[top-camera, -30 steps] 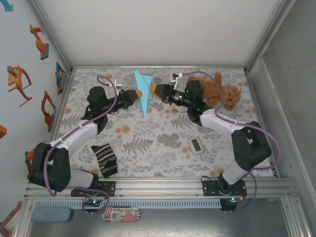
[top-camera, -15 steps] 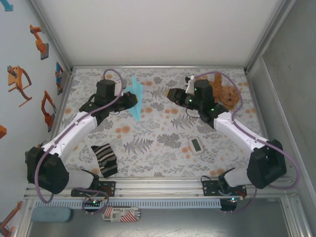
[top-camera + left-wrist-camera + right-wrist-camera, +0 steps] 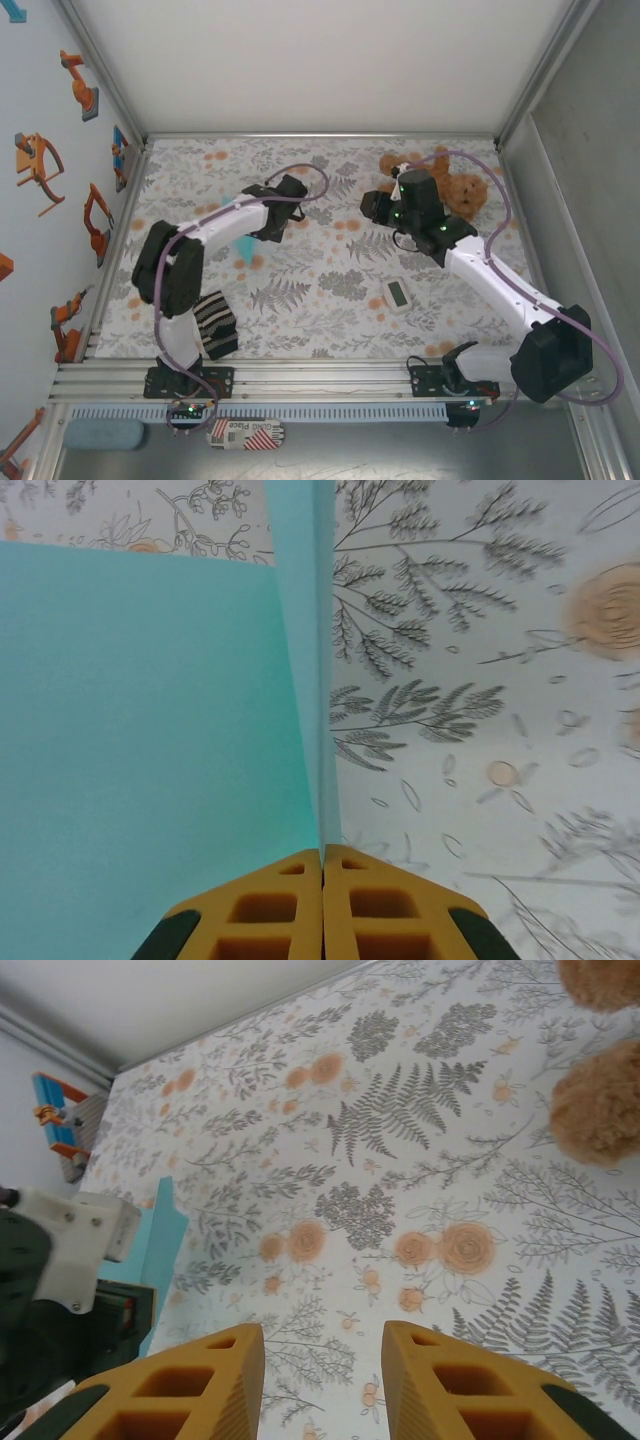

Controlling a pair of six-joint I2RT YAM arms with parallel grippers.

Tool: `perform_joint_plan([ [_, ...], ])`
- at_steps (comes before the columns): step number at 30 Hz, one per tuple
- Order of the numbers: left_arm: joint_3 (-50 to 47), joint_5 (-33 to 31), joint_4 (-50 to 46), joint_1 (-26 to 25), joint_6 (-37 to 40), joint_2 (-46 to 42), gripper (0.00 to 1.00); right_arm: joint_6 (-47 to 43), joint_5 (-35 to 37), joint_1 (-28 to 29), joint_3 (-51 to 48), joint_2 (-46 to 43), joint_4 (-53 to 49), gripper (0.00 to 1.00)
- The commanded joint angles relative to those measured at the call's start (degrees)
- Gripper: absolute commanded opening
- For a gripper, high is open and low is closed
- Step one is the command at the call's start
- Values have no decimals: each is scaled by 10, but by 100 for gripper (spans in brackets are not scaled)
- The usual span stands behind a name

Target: Fold a paper plane with a square sheet of paper (pick it up from the middle)

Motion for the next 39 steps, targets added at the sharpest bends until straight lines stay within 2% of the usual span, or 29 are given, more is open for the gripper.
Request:
perform_joint_plan([
  [1, 41, -94, -60, -14, 10, 52, 6, -10, 35, -1, -12, -13, -22, 35],
  [11, 87, -106, -65, -44, 7, 148, 7, -4, 51, -1, -19, -15, -32, 34],
  [16, 96, -65, -65, -49, -4, 164, 11, -1, 51, -1, -18, -8, -32, 33],
  [20, 97, -19, -59, -49, -12, 157, 18, 2, 48, -1, -18, -3, -32, 33],
  [26, 60, 128, -12, -48, -29, 109, 27, 23, 8, -1, -20, 11, 3, 31],
  [31, 32, 221, 21, -50, -48, 45, 31, 31, -4, -1, -20, 25, 16, 30],
  [34, -11, 314, 70, -51, -71, -17, 34, 38, -3, -1, -24, 24, 19, 30],
  [37, -72, 460, 133, -46, -124, -80, 36, 43, -18, -1, -28, 28, 32, 31],
  [39, -112, 504, 163, -42, -161, -120, 38, 44, -29, -1, -26, 36, 38, 31],
])
